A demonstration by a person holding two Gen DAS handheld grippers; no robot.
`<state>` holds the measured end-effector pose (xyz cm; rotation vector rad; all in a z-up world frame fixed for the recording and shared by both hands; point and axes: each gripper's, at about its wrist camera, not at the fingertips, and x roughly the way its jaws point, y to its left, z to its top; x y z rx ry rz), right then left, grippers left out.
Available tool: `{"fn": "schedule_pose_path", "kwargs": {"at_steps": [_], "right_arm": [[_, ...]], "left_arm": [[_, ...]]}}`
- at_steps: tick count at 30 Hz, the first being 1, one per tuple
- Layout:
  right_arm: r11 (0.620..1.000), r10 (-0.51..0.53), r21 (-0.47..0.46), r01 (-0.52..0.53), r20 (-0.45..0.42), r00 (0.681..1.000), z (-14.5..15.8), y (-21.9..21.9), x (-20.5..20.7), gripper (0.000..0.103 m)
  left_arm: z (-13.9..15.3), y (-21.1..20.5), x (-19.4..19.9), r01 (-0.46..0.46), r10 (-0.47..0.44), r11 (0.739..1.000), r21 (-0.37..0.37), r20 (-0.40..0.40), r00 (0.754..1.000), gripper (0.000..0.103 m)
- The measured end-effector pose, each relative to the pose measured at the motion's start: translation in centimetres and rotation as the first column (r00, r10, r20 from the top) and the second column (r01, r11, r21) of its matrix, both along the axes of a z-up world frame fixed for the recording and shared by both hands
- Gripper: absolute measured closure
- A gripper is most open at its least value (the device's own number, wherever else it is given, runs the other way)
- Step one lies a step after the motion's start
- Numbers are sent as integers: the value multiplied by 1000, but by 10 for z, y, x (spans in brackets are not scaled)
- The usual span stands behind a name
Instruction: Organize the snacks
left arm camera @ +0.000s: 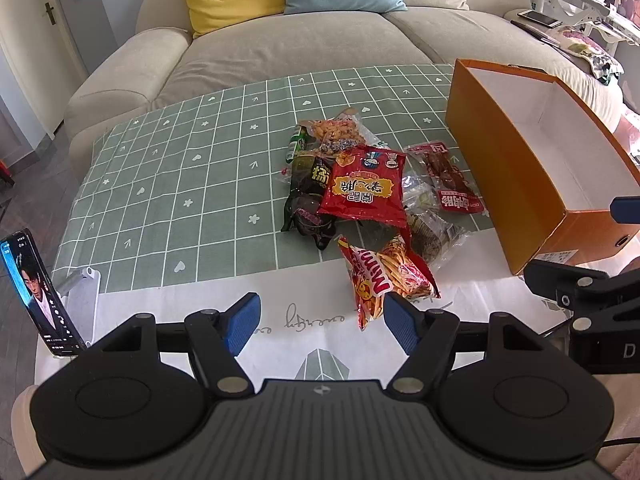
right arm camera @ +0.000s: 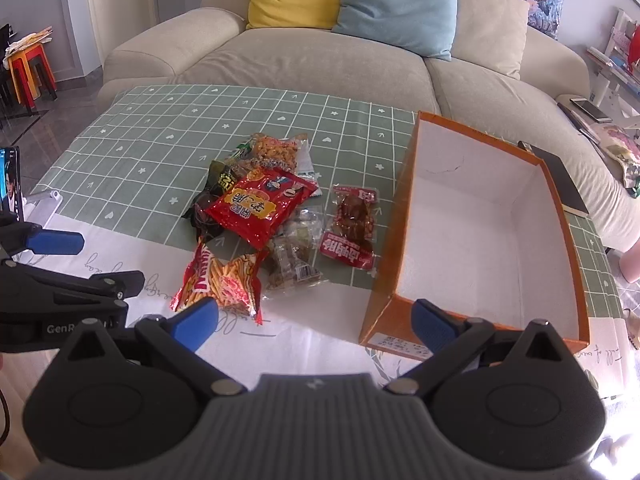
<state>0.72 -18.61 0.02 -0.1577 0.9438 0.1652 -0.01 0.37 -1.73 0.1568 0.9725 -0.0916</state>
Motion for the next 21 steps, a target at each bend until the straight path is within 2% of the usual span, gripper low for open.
{"fn": "schedule_pose_path", "kwargs": {"at_steps": [21], "right_arm": [[1000, 3, -4, -3, -11, 1000, -4, 2, 1, 4]], "left_arm": [[0, 0, 0, -1, 1, 1000, 1, -6, 1000, 20]]}}
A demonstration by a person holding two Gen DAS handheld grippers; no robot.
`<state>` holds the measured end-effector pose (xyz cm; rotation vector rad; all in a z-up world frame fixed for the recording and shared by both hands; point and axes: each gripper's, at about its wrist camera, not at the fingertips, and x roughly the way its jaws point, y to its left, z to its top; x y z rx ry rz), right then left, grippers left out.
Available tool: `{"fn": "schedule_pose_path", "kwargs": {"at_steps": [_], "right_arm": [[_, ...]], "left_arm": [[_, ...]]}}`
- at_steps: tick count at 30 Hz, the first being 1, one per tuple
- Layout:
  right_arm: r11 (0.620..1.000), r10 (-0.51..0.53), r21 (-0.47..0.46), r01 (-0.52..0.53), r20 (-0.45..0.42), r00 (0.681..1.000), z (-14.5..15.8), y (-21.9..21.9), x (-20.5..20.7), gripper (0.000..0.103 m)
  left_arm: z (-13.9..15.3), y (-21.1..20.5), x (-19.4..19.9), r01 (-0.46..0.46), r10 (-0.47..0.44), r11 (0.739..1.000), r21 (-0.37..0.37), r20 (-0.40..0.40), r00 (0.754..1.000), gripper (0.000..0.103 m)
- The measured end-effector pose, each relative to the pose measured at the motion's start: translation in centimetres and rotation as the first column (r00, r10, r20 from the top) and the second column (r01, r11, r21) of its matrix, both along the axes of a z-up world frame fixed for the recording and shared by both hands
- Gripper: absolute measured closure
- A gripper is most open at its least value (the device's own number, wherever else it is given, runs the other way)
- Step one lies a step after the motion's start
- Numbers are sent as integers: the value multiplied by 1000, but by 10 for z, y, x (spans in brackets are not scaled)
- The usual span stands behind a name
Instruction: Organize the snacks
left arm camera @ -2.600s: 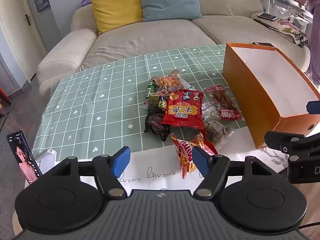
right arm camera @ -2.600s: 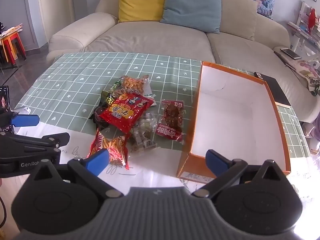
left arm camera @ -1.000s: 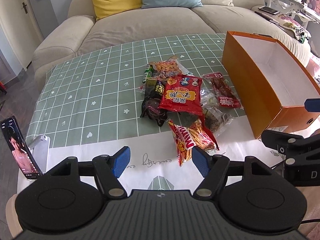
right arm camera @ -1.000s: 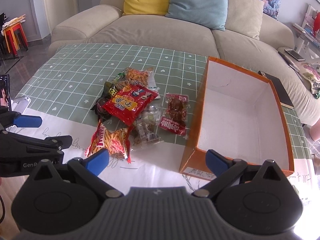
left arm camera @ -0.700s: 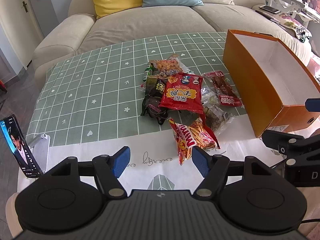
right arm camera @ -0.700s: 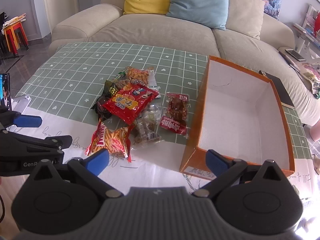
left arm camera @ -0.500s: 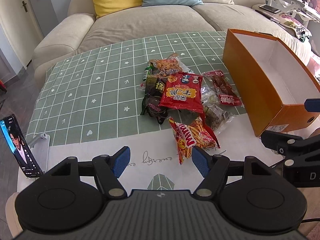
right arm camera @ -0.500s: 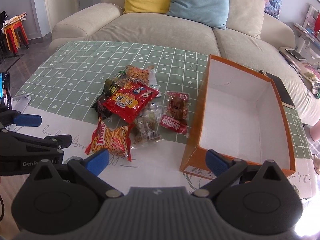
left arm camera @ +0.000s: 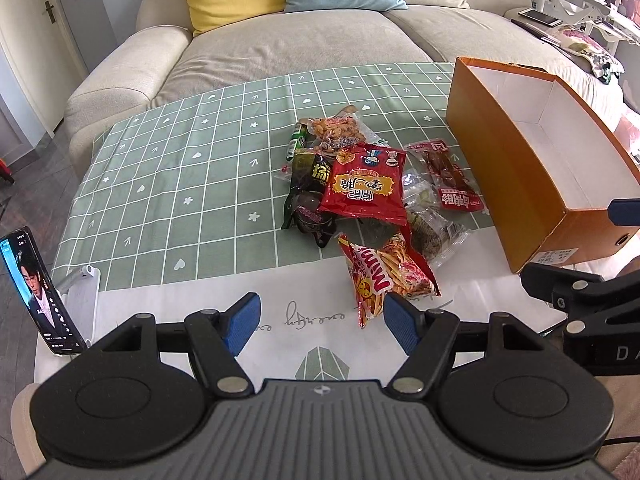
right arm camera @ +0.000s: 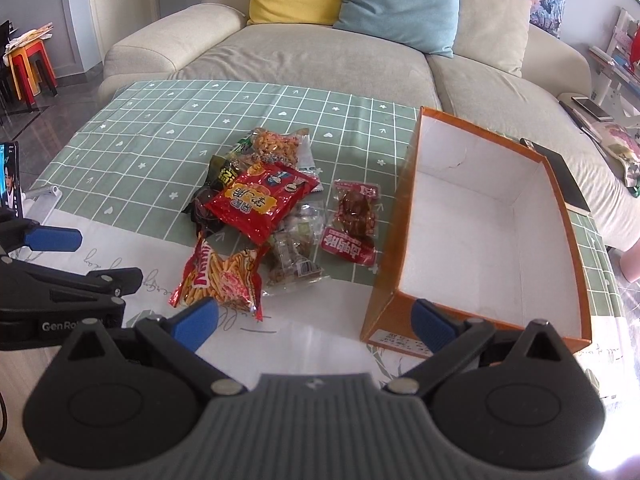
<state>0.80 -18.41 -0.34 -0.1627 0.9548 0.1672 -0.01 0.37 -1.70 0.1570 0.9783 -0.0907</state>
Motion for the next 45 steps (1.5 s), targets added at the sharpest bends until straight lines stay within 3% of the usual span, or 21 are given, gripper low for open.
{"fn": "schedule_pose_path", "kwargs": {"at_steps": [16, 21, 26, 28, 30, 31, 33, 35, 37, 43, 45], "right_arm": [[1000, 8, -5, -8, 0, 1000, 0, 2, 0, 4], [1000, 11, -2, -10, 3, 1000, 0, 1, 0, 4], [1000, 12, 29, -13, 14, 1000, -4, 0, 3, 4], [998, 11, 63, -12, 12, 1000, -8, 0, 5, 11], [996, 4, 93, -4, -1, 1000, -14, 0, 8, 27], [995, 5, 104, -4, -7, 1000, -18, 0, 10, 31], [993, 6, 119, -4, -16, 1000, -26, 1, 14, 42], [990, 9, 140, -5, -22, 1000, -34, 1, 18, 48], [987, 7, 164, -2, -28, 1000, -40, 0, 22, 51], [982, 45, 185, -44, -2, 999, -56, 2, 34, 58], [982, 63, 179, -63, 9, 998, -63, 3, 38, 71]], "left_arm": [[-1, 1, 0, 0, 0, 1000, -3, -2, 1000, 20], [-3, 6, 0, 2, -2, 999, -36, -13, 1000, 22], [-6, 20, 5, -7, -1, 988, -155, -51, 999, 35], [-10, 25, 8, -9, -4, 980, -200, -64, 998, 55], [-15, 29, 11, -2, -17, 973, -230, -81, 997, 75], [-18, 30, 13, -1, -22, 970, -243, -93, 995, 76], [-23, 31, 17, 4, -34, 960, -279, -103, 994, 75], [-28, 31, 23, -11, -23, 953, -304, -108, 994, 65], [-32, 29, 29, -17, -20, 949, -314, -113, 993, 32], [-49, 32, 50, -73, 13, 917, -391, -154, 988, 30], [-55, 34, 57, -103, 31, 901, -420, -174, 984, 30]]}}
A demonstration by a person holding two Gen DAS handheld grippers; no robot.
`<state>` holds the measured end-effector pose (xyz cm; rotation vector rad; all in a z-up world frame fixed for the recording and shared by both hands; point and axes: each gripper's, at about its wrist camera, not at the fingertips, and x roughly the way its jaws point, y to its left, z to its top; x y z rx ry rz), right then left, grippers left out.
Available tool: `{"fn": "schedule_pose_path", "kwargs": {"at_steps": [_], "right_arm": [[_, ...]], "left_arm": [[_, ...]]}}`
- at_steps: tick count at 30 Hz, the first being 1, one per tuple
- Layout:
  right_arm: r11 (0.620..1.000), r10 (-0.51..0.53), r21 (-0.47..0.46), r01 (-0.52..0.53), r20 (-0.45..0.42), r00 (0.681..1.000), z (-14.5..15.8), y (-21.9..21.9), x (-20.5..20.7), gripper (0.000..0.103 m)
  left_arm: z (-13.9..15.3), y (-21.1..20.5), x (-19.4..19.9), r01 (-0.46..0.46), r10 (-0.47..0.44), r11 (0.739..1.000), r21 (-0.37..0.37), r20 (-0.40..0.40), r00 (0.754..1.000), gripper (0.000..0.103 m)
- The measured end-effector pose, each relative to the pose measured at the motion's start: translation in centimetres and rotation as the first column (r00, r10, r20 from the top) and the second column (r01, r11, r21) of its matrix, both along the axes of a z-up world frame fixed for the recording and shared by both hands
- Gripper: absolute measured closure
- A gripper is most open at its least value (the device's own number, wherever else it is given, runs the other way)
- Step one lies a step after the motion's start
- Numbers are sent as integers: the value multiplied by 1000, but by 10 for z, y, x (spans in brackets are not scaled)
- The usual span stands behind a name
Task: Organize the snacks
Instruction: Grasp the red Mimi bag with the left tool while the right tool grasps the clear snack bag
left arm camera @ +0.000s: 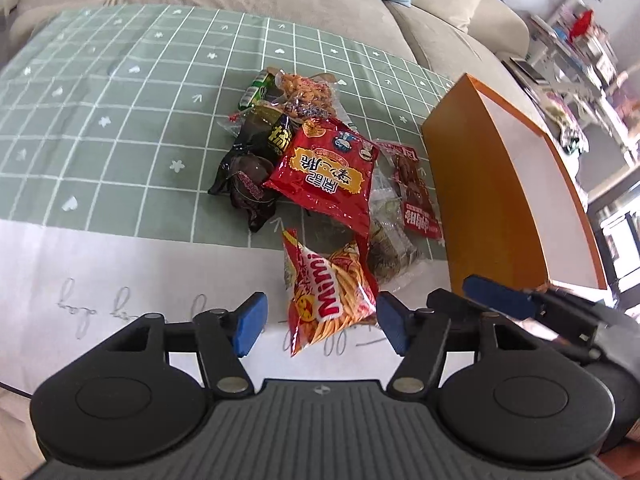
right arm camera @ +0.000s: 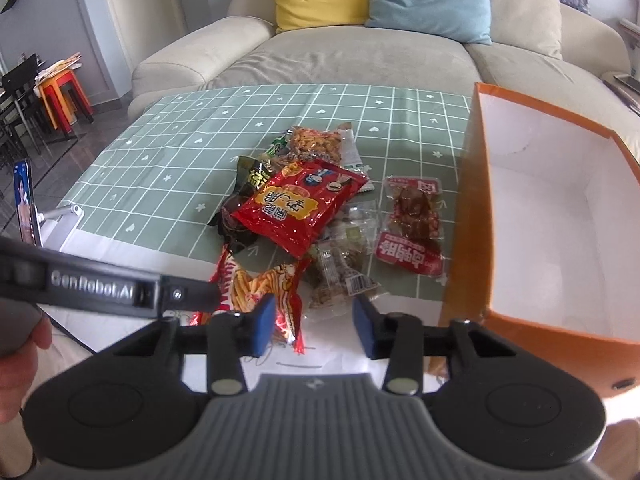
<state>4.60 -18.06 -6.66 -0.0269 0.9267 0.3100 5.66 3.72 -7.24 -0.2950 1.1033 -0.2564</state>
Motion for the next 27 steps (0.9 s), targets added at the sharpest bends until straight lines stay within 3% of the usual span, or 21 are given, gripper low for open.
{"fn": "schedule_pose_path", "kwargs": {"at_steps": [11, 16, 20, 27], "right_arm": [[996, 28, -82, -24, 46, 999, -30, 6, 33, 73], [998, 38, -55, -36, 40, 998, -41, 4, 45, 76], [997, 51, -63, -49, 34, 998, -48, 6, 53, 68], [993, 43, -110, -40, 33, 999, -57, 12, 59, 63]], "left_arm": [[-35, -5, 27, -7, 5, 1000, -19, -101, 995, 29], [-40, -2, 34, -22, 18, 999, -33, -123, 992, 31], [-46, 1, 39, -37, 25, 996, -80, -146, 989, 40], [-46, -3, 42, -32, 22, 997, -69, -153, 988, 53]]}}
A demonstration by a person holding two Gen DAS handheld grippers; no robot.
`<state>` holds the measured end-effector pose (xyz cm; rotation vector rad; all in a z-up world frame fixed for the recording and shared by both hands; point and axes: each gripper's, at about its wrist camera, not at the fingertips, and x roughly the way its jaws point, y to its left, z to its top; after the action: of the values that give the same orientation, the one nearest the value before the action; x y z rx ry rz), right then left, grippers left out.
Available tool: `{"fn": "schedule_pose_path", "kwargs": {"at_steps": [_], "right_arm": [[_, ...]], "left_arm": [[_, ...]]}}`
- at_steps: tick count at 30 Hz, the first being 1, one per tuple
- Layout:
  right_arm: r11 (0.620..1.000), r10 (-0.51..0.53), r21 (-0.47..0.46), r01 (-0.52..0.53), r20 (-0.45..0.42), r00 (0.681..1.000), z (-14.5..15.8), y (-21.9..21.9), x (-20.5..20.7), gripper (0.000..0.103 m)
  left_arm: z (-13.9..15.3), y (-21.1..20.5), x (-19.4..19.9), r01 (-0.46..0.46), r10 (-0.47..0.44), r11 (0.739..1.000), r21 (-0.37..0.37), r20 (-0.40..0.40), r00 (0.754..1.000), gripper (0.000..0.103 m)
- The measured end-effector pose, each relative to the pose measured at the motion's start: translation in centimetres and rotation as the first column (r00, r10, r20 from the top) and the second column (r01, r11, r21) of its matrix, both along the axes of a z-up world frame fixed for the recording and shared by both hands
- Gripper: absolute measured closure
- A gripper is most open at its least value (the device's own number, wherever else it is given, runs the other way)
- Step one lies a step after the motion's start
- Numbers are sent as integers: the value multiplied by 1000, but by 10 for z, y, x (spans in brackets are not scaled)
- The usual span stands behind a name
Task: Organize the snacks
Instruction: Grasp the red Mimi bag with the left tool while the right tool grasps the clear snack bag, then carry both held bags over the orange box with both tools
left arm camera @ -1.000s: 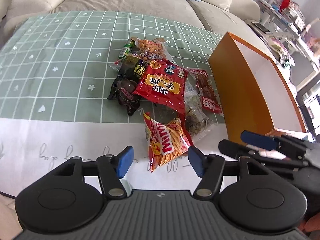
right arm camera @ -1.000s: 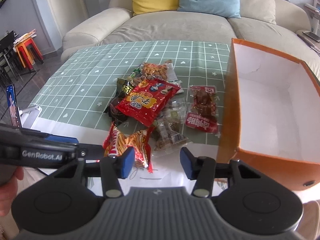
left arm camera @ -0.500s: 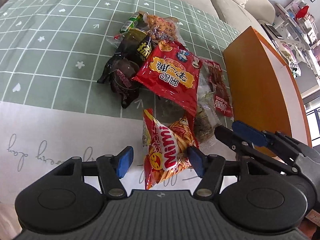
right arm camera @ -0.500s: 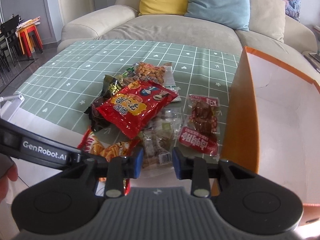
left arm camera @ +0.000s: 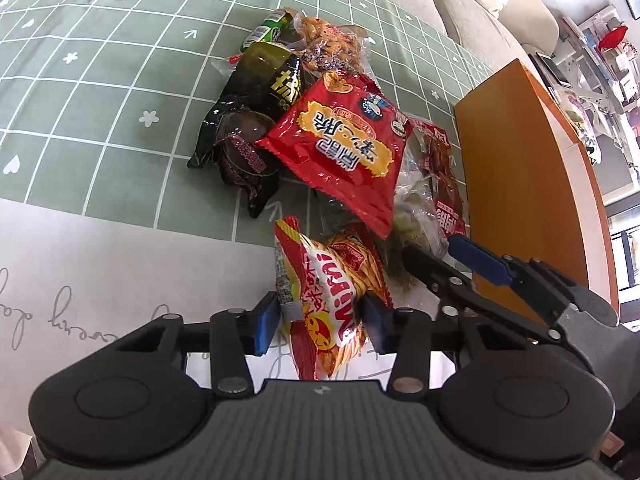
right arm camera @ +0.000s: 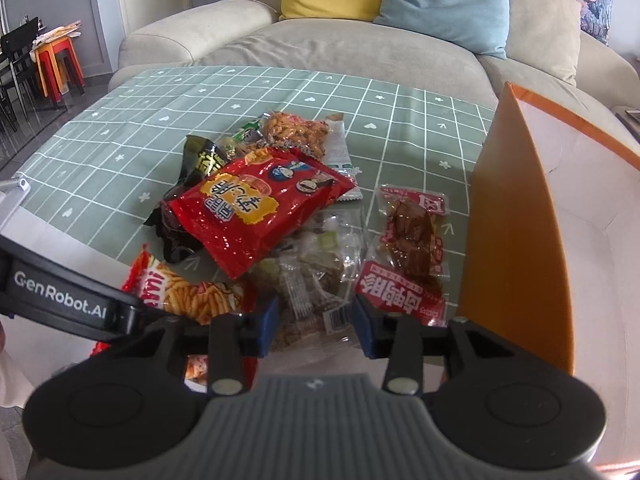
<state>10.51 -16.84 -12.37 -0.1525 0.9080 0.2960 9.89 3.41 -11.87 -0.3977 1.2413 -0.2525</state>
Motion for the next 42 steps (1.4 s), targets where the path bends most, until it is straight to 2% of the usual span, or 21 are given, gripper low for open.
{"fn": "schedule_pose_path", "kwargs": {"at_steps": [3, 7, 14, 18, 21, 25, 27, 31, 34, 37, 39, 42], "right_arm": [[1000, -13, 6, 13, -32, 999, -7, -1, 3, 65], [1000, -15, 26, 17, -40, 999, -6, -3, 1, 73], [999, -11, 29, 13, -55, 998, 0, -5, -5, 80], [1000, -10, 26, 11, -45, 999, 8, -7, -12, 81], [1000, -11, 21, 11, -28, 1000, 18, -10, -19, 81], [1000, 6, 21, -6, -13, 1000, 32, -13, -30, 82], [1000, 24, 2, -24, -12, 1000, 38, -13, -34, 82], [997, 81, -12, -82, -33, 996, 52, -18, -42, 83], [992, 127, -5, -128, -43, 991, 68, -27, -47, 83], [983, 174, -59, -175, -19, 985, 86, -33, -52, 84], [976, 199, -83, -199, -6, 980, 98, -40, -54, 84], [973, 211, -102, -209, 13, 977, 115, -54, -56, 84]], "left_arm": [[2, -4, 0, 2, -2, 1000, 14, 10, 1000, 56], [10, -8, -5, 5, -7, 998, 55, 29, 1000, 64], [27, -4, -17, -8, 2, 992, 125, 48, 999, 66], [43, -4, -26, 6, -21, 979, 205, 72, 997, 66], [55, -9, -29, 37, -63, 957, 287, 82, 995, 66], [67, -22, -32, 123, -175, 895, 429, 84, 981, 66], [73, -32, -34, 188, -259, 844, 502, 76, 963, 66], [80, -50, -38, 300, -412, 730, 614, 44, 910, 66], [85, -63, -40, 386, -504, 659, 645, -1, 864, 66], [94, -79, -44, 429, -576, 589, 684, -17, 817, 66], [103, -90, -44, 426, -607, 561, 710, 3, 795, 66], [119, -107, -43, 393, -636, 544, 741, 59, 770, 66]]}}
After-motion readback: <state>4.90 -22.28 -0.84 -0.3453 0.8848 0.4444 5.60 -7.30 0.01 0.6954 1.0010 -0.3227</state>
